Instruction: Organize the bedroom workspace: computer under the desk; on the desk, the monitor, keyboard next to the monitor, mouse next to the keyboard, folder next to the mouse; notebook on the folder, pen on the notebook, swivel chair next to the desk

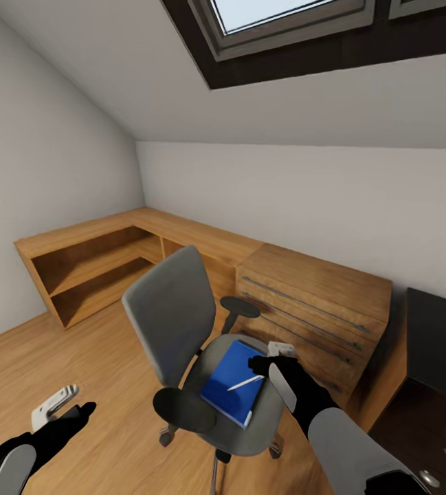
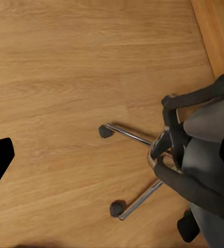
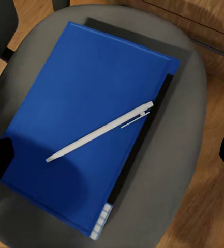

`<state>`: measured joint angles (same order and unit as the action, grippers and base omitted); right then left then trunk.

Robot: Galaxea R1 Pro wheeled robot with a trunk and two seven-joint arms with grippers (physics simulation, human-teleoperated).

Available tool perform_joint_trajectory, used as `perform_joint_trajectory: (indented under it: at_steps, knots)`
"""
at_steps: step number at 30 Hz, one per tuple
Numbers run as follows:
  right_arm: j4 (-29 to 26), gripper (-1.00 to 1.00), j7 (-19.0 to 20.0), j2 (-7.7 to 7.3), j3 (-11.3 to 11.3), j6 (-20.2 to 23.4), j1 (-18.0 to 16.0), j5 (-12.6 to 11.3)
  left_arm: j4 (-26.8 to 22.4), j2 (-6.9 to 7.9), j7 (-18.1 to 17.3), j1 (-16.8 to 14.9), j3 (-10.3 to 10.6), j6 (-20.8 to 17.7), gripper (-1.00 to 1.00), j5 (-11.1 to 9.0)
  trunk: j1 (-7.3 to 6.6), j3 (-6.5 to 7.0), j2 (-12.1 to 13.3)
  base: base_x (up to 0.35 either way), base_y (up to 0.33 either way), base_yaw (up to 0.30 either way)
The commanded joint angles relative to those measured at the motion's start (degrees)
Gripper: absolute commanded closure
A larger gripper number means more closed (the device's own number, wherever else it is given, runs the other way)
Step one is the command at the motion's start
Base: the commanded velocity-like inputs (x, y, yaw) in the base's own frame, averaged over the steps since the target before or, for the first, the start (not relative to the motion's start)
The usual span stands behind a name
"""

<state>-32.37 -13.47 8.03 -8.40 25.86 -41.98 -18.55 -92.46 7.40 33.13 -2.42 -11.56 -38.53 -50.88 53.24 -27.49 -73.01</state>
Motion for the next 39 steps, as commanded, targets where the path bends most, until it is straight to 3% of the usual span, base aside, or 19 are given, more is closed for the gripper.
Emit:
perform_joint_trajectory:
  at_steps: [1,4,9,19,25,39]
  knots:
    - [-0.1,-1.0,-0.53,-0.04,-0.32,0.18,-0.03,-0.6,-0.08,-0.03,0.54,-0.04,-0.07,-0.14,-1.0,-0.6,0.23,-0.25,-0.45,0.0,0.0,0.0]
    - [-1.28,-1.0,-0.44,-0.1,-0.23,0.1,-0.03,-0.71,-0.09,-0.07,0.54,-0.06,1.94,-0.29,-1.0,-0.48,0.89,-0.79,-1.66,0.0,0.0,0.0]
    - [-1.55,-1.0,-0.45,-0.1,-0.21,0.14,-0.03,-0.63,-0.09,-0.09,0.53,-0.04,2.94,-0.09,-1.0,-0.42,1.98,-1.68,-3.66,0.0,0.0,0.0]
    - [-1.46,-1.0,-0.42,-0.02,-0.28,-2.22,0.05,-0.69,0.42,-0.39,0.72,-0.05,2.62,0.11,-1.0,-0.52,4.18,-3.48,-7.67,0.0,0.0,0.0]
    - [-1.58,-1.0,-0.47,-0.03,-0.31,-2.3,0.05,-0.63,1.42,-1.21,0.89,-0.04,3.56,0.27,-1.0,-0.57,5.5,-4.64,-10.08,0.0,0.0,0.0]
    - [-1.64,-1.0,-0.5,-0.14,-0.23,-2.37,0.05,-0.5,1.41,-1.01,0.67,-0.04,4.15,0.31,-1.0,-0.36,8.57,-7.17,-15.7,0.0,0.0,0.0]
